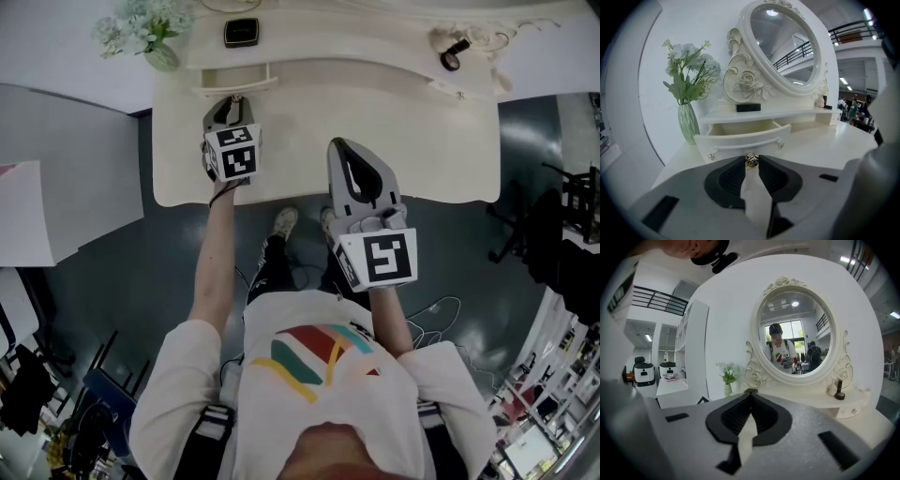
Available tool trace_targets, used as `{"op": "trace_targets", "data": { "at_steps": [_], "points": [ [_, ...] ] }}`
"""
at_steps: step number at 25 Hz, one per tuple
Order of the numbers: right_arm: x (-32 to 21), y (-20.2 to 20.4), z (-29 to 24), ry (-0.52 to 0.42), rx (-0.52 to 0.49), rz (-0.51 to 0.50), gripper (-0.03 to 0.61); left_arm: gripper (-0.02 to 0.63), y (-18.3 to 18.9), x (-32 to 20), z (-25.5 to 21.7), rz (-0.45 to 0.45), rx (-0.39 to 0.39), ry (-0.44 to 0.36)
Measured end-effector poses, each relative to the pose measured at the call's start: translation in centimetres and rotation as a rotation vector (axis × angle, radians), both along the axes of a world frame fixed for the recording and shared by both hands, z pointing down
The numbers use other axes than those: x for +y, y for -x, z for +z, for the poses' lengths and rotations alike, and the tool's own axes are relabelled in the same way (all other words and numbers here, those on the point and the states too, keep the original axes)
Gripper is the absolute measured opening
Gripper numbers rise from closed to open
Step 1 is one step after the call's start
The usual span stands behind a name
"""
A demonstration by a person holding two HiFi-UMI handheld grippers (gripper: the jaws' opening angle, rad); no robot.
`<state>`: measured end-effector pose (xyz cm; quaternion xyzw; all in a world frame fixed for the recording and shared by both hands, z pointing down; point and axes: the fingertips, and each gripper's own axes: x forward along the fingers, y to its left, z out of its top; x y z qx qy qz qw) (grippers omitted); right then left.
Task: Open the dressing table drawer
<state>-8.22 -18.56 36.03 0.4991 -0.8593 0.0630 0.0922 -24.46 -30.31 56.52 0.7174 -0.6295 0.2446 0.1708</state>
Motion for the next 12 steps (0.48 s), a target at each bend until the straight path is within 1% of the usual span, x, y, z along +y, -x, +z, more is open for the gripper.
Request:
{"op": "trace_targets", "data": {
  "at_steps": [12],
  "points": [
    [0.41,-0.04,0.05,0.002,-0.004,0.004,0.0,0.086,0.15,0.88,0.03,0.009,-0.009,0.004]
  ]
}}
